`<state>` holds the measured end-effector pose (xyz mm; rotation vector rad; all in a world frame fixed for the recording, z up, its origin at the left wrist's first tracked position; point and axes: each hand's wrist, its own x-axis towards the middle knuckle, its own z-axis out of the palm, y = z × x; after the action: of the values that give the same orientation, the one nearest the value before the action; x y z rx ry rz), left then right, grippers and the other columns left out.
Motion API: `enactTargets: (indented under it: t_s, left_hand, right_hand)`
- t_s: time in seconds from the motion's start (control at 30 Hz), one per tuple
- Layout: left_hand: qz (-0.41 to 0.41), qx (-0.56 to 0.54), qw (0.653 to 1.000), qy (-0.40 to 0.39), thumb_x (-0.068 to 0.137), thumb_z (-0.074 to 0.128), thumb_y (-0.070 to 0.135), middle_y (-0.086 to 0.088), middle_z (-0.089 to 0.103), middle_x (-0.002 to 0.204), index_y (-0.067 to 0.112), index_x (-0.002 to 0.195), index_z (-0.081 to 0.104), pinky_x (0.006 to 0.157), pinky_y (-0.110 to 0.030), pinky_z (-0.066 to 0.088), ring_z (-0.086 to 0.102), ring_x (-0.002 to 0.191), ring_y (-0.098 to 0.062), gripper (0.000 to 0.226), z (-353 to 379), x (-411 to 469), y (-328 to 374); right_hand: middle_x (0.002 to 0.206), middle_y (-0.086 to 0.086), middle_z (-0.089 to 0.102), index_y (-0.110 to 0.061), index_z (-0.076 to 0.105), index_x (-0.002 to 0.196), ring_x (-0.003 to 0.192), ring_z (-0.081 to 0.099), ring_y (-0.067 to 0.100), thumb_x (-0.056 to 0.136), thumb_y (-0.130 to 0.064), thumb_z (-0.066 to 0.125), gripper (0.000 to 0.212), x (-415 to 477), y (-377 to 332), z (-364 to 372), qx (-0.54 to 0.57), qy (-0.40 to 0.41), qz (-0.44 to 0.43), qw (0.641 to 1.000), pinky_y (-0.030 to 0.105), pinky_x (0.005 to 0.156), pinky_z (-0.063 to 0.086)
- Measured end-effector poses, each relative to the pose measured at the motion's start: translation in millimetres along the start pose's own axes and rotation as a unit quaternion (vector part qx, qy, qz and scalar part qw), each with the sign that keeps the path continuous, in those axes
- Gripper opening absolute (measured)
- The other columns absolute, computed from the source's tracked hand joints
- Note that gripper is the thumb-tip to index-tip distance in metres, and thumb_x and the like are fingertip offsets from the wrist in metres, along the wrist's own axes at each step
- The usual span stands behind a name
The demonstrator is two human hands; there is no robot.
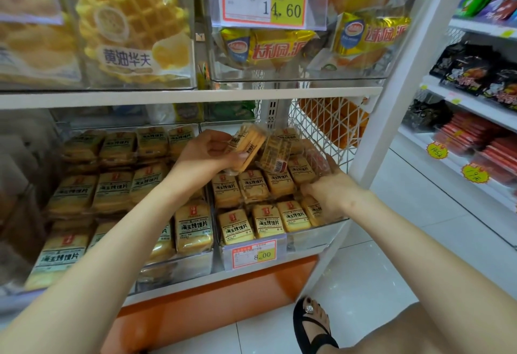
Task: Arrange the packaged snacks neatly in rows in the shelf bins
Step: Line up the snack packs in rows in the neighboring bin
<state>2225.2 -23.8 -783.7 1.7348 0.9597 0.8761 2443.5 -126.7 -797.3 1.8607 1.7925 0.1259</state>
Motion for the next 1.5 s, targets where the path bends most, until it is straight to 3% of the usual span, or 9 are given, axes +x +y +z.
enactTargets:
  t_s: [0.17, 0.37, 0.53, 0.63, 0.83, 0.97, 1.17, 1.3, 1.5]
  left_hand:
    - [-0.007, -0.027, 1.0, -0.008, 0.071, 0.076, 0.03, 0.005, 0.062, 0.107, 0.019, 0.113, 0.055, 0.077, -0.012, 0.044, 0.058, 0.098, -0.004, 0.048, 2, -2, 5]
    - [-0.033, -0.102, 0.992, -0.062, 0.073, 0.069, 0.034, 0.003, 0.067, 0.104, 0.016, 0.115, 0.056, 0.084, -0.02, 0.048, 0.064, 0.096, -0.012, 0.047, 11, -9, 12]
    - [-0.16, -0.358, 0.902, -0.182, 0.079, 0.058, 0.022, -0.02, 0.063, 0.116, 0.004, 0.12, 0.053, 0.085, -0.036, 0.055, 0.064, 0.102, -0.03, 0.045, 26, -10, 15]
    - [-0.186, -0.401, 0.868, -0.224, 0.08, 0.054, 0.02, -0.023, 0.062, 0.117, 0.001, 0.119, 0.053, 0.084, -0.039, 0.055, 0.063, 0.104, -0.034, 0.044, 37, -9, 15]
    - [-0.159, -0.323, 0.895, -0.265, 0.084, 0.052, 0.026, -0.018, 0.065, 0.114, 0.006, 0.118, 0.056, 0.09, -0.044, 0.052, 0.063, 0.104, -0.031, 0.04, 47, -9, 12]
    - [-0.081, -0.234, 0.944, -0.218, 0.077, 0.066, 0.025, -0.007, 0.068, 0.106, 0.018, 0.117, 0.054, 0.083, -0.035, 0.055, 0.066, 0.097, -0.022, 0.042, 48, -8, 9]
    - [0.063, -0.007, 0.987, -0.145, 0.062, 0.072, 0.033, 0.011, 0.058, 0.116, 0.031, 0.115, 0.057, 0.079, -0.011, 0.047, 0.057, 0.102, -0.001, 0.055, 36, -6, 13]
    - [0.089, -0.036, 0.988, -0.118, 0.066, 0.08, 0.021, 0.008, 0.056, 0.119, 0.029, 0.12, 0.051, 0.089, -0.016, 0.047, 0.056, 0.106, 0.001, 0.062, 38, -9, 11]
    - [-0.051, -0.244, 0.957, -0.15, 0.067, 0.074, 0.022, -0.01, 0.065, 0.115, 0.008, 0.124, 0.048, 0.086, -0.031, 0.055, 0.064, 0.104, -0.021, 0.063, 35, -7, 12]
  right_hand:
    - [0.122, -0.003, 0.06, -0.029, 0.055, 0.121, 0.13, 0.041, 0.027, 0.079, -0.036, 0.058, 0.043, 13, 1, 19, -0.01, 0.067, -0.01, 0.998, 0.053, 0.114, 0.005]
    - [0.129, -0.002, 0.057, -0.034, 0.045, 0.134, 0.126, 0.046, 0.022, 0.077, -0.034, 0.069, 0.062, 4, 11, 8, 0.117, 0.099, 0.025, 0.988, 0.04, 0.113, 0.024]
    - [0.153, -0.009, 0.022, -0.039, 0.014, 0.145, 0.138, 0.024, 0.007, 0.064, -0.038, 0.083, 0.106, -17, 2, -15, 0.575, 0.217, -0.059, 0.787, 0.032, 0.114, 0.022]
    - [0.153, -0.012, 0.013, -0.042, 0.006, 0.145, 0.135, 0.018, 0.001, 0.061, -0.043, 0.084, 0.114, -21, -10, -19, 0.578, 0.221, -0.077, 0.782, 0.027, 0.111, 0.018]
    - [0.14, -0.003, 0.035, -0.034, 0.025, 0.142, 0.125, 0.034, 0.005, 0.069, -0.034, 0.08, 0.092, -13, -12, -19, 0.544, 0.299, -0.021, 0.784, 0.029, 0.109, 0.031]
    - [0.139, -0.006, 0.029, -0.047, 0.013, 0.138, 0.116, 0.029, -0.01, 0.07, -0.027, 0.08, 0.098, -14, -11, -22, 0.587, 0.278, -0.057, 0.758, -0.007, 0.091, 0.021]
    - [0.126, -0.026, 0.045, -0.047, 0.039, 0.125, 0.117, 0.049, -0.003, 0.07, -0.02, 0.08, 0.074, -13, -2, -11, 0.655, 0.247, -0.095, 0.707, 0.025, 0.1, 0.042]
    - [0.108, -0.014, 0.056, -0.035, 0.049, 0.104, 0.094, 0.06, -0.005, 0.071, -0.004, 0.077, 0.053, -12, -6, -12, 0.684, 0.273, -0.085, 0.671, 0.014, 0.076, 0.048]
    - [0.11, -0.009, 0.053, -0.038, 0.04, 0.098, 0.106, 0.056, 0.009, 0.071, -0.005, 0.076, 0.055, -7, -15, -12, 0.649, 0.35, -0.039, 0.674, 0.025, 0.087, 0.05]
